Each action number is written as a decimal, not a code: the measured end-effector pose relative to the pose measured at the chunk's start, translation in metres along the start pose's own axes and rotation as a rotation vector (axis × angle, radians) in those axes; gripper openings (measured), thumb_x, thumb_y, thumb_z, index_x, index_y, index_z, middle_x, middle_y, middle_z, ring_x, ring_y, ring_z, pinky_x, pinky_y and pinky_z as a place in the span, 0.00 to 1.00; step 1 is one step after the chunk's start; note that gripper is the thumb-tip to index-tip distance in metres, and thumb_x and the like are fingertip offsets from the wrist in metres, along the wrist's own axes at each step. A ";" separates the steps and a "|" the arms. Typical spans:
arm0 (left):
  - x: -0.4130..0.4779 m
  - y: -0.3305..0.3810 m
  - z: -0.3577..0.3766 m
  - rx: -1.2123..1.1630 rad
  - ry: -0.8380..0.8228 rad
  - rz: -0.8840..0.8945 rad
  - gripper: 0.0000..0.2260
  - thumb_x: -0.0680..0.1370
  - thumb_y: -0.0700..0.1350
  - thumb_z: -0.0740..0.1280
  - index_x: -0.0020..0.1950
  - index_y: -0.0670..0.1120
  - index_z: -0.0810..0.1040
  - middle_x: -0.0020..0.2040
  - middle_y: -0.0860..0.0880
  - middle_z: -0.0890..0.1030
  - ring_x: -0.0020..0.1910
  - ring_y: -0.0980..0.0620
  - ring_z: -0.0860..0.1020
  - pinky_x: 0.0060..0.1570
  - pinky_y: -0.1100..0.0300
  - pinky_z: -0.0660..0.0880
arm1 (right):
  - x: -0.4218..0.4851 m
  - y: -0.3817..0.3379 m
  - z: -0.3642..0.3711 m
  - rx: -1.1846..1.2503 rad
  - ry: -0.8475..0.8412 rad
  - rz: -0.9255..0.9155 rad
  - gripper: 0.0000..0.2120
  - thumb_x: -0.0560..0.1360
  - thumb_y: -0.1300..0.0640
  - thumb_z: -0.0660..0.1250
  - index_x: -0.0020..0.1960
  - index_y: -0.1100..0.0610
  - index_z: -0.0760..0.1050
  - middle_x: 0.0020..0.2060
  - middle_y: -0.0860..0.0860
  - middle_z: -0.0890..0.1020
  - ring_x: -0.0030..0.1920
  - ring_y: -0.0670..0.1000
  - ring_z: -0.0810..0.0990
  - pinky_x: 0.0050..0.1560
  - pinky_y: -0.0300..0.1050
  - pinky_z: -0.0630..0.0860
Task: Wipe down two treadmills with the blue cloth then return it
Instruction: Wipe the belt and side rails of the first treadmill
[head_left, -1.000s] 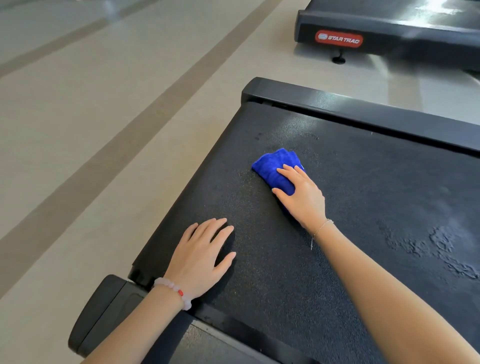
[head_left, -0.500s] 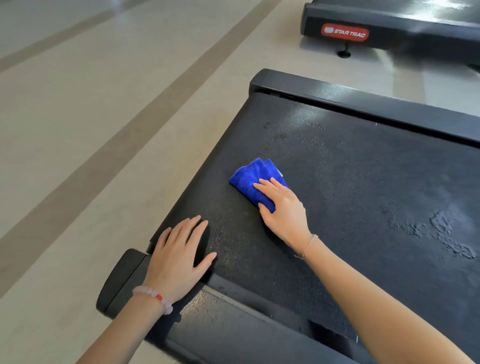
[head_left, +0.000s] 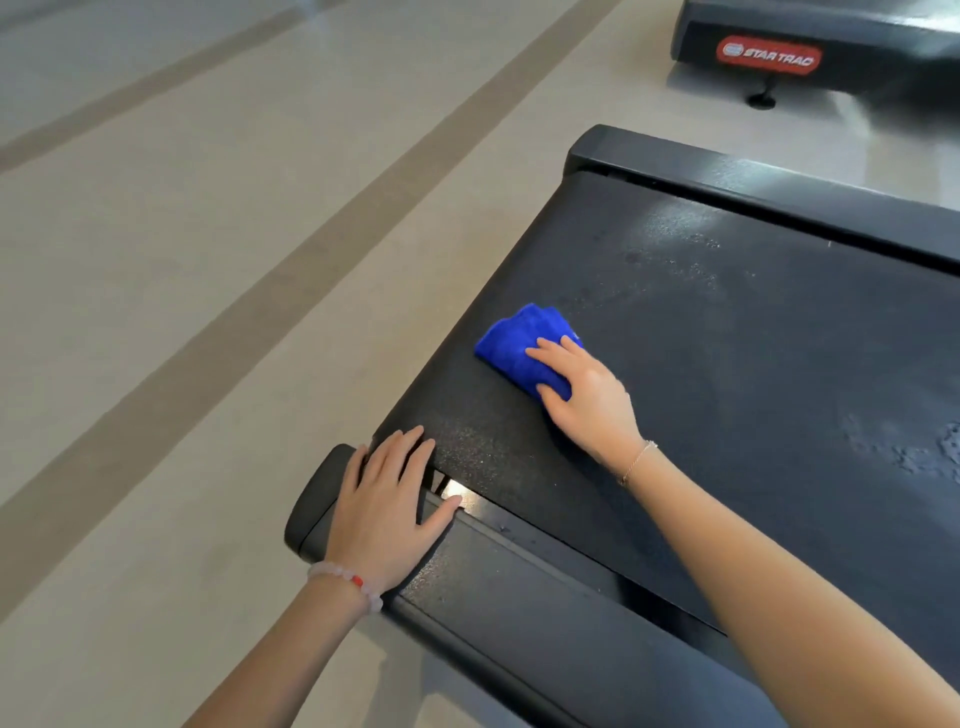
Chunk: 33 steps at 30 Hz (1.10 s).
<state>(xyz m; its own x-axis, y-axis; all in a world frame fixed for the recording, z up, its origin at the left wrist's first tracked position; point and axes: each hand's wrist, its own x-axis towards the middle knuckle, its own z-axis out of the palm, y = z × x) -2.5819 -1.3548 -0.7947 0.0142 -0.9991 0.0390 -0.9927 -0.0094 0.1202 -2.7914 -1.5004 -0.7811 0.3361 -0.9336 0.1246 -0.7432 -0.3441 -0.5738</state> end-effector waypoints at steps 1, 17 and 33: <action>0.000 0.000 0.000 -0.011 0.006 -0.004 0.29 0.75 0.64 0.53 0.65 0.46 0.74 0.68 0.49 0.73 0.66 0.48 0.71 0.68 0.49 0.58 | 0.006 -0.002 0.000 -0.006 0.018 0.047 0.19 0.75 0.58 0.63 0.65 0.47 0.72 0.66 0.44 0.73 0.68 0.49 0.68 0.55 0.39 0.67; -0.001 0.002 0.001 -0.057 0.160 -0.174 0.27 0.71 0.63 0.57 0.59 0.45 0.76 0.61 0.48 0.77 0.59 0.48 0.76 0.63 0.44 0.68 | -0.031 -0.034 0.025 0.026 -0.136 -0.229 0.21 0.73 0.59 0.67 0.64 0.49 0.74 0.65 0.44 0.74 0.70 0.48 0.66 0.69 0.43 0.61; -0.007 0.002 -0.005 -0.207 0.291 -0.247 0.22 0.70 0.52 0.60 0.61 0.43 0.73 0.55 0.47 0.79 0.52 0.46 0.77 0.56 0.44 0.73 | -0.067 -0.052 0.038 0.041 -0.118 -0.235 0.22 0.71 0.62 0.68 0.64 0.49 0.74 0.65 0.45 0.75 0.70 0.49 0.66 0.70 0.44 0.56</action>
<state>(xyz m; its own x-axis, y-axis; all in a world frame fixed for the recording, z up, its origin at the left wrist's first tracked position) -2.5835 -1.3475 -0.7894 0.3114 -0.9144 0.2587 -0.9106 -0.2092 0.3564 -2.7531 -1.4161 -0.7907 0.5636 -0.8096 0.1643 -0.6135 -0.5434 -0.5730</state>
